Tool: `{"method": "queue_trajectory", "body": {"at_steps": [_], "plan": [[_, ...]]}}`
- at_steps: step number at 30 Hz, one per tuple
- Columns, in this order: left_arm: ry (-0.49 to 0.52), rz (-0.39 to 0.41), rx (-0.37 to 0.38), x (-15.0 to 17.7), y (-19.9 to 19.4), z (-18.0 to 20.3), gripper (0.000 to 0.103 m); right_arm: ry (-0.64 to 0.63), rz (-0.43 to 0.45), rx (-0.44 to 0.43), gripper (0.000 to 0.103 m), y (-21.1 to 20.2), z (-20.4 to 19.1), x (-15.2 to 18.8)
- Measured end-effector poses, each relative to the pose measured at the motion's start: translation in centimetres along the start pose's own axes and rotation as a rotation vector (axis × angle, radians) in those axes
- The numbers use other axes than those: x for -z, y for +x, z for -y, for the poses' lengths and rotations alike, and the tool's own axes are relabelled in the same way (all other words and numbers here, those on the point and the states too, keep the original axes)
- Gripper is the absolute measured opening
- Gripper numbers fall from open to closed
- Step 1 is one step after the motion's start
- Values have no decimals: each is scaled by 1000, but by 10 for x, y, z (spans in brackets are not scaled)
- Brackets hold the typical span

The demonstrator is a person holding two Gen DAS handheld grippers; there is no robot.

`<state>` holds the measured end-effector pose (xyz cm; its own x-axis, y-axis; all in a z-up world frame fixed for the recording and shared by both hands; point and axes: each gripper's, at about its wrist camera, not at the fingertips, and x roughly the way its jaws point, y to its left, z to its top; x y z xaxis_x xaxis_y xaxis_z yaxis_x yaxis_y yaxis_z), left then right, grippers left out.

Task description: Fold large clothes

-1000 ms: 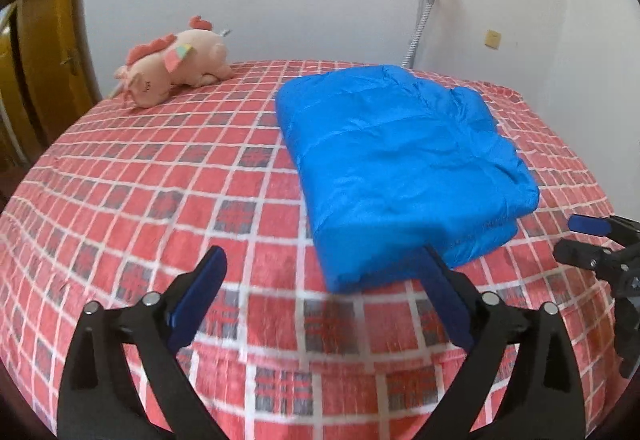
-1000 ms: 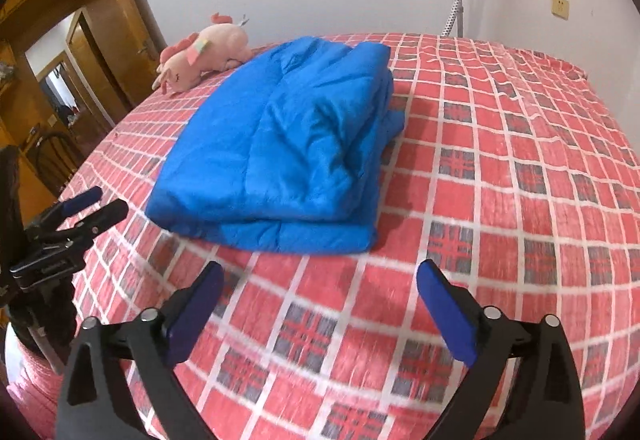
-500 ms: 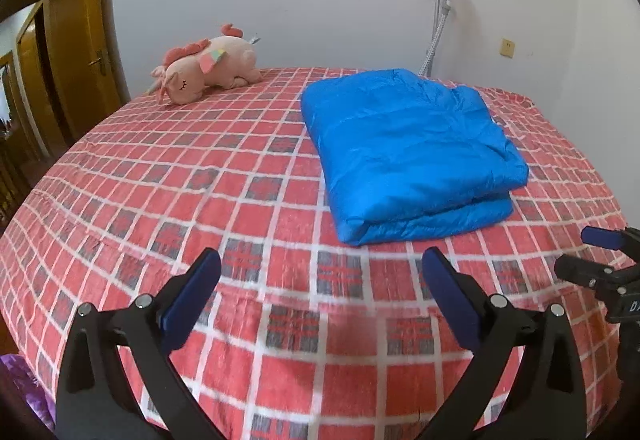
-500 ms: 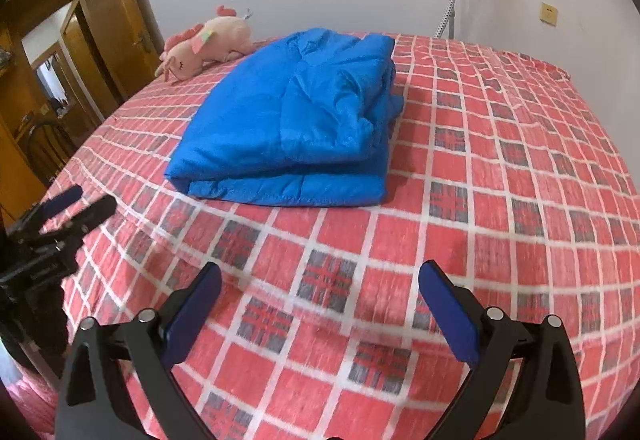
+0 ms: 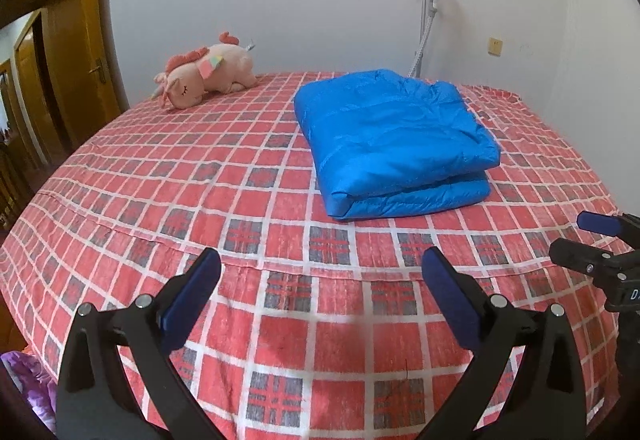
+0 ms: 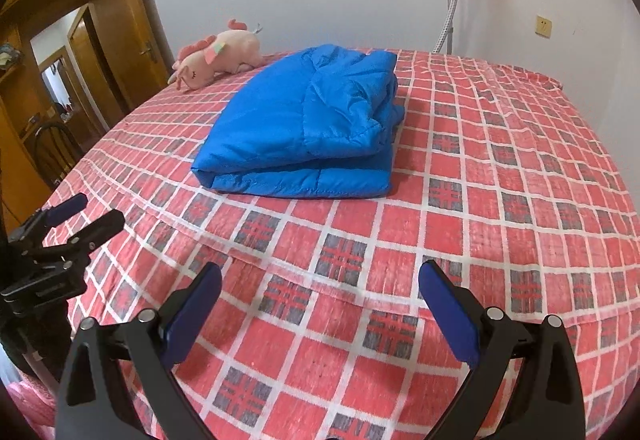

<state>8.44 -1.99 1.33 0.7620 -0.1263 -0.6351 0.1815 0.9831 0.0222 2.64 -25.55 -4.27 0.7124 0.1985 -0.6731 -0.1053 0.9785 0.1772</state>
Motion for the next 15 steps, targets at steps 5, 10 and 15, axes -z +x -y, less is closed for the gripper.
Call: {"method": "queue_trajectory", "body": {"at_steps": [5,10,15], "plan": [[0,16,3,3,-12,1,100,-9,8,-6,99,-7,-5,5],[3,33,-1,5,-22,0,100,-13,21,-12,99,-14,-10,9],[5,48,-9,8,-30,-2,100,-14,32,-15,99,-20,-12,11]]}}
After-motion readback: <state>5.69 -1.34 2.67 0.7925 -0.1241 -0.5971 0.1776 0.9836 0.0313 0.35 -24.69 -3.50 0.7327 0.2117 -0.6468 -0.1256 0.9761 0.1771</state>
